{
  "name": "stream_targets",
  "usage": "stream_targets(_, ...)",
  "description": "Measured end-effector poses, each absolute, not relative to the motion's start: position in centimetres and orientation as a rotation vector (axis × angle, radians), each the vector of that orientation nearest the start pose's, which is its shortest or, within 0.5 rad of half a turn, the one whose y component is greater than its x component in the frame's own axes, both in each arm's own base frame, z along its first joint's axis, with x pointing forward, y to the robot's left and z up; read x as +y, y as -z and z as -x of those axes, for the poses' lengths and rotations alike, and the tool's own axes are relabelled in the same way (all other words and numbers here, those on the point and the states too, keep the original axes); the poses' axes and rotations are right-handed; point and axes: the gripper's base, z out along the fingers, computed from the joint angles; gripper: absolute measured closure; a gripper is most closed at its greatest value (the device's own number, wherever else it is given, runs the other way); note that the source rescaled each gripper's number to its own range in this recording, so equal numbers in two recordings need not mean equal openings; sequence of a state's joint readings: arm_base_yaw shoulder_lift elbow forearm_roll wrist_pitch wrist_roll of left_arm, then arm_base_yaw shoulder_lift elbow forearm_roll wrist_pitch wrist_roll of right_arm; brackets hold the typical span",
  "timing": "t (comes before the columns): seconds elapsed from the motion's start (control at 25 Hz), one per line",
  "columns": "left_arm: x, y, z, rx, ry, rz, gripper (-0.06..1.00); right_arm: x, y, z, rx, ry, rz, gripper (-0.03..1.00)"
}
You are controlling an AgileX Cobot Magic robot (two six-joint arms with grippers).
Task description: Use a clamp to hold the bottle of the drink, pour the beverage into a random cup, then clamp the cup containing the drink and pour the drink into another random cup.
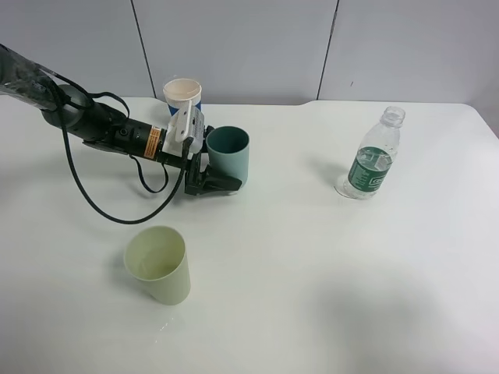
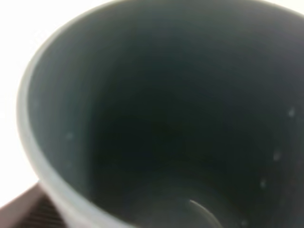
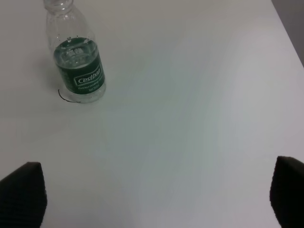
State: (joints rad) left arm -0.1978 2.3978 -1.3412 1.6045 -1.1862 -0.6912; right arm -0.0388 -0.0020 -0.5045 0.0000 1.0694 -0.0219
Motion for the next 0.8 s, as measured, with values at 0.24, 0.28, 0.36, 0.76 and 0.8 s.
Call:
stream_targets(0.24,-16.4,-7.7,-38.9,1.480,1.048,-1.412,0.17,0.0,-27.8,0.6,2.047,0.038,-0.017,0.02)
stream_targets(0.28,-16.4,-8.3,-38.9,1.479,1.048,-1.410,0.16,0.0,-27.8,0.6,2.047,0.038,-0.017,0.02)
stream_targets(0.36,-16.4,-9.0,-38.9,1.477,1.046,-1.411,0.16,0.0,-27.8,0.6,2.047,0.038,-0.017,0.02)
stream_targets(0.76,-14.0,-15.0,-39.3,1.516,0.997,-1.384,0.16,0.0,-27.8,0.6,2.047,0.038,-0.017,0.02)
stream_targets(0.8,-13.6,-15.7,-39.2,1.515,0.984,-1.374,0.16,0.0,-27.8,0.6,2.047,0.038,-0.017,0.02)
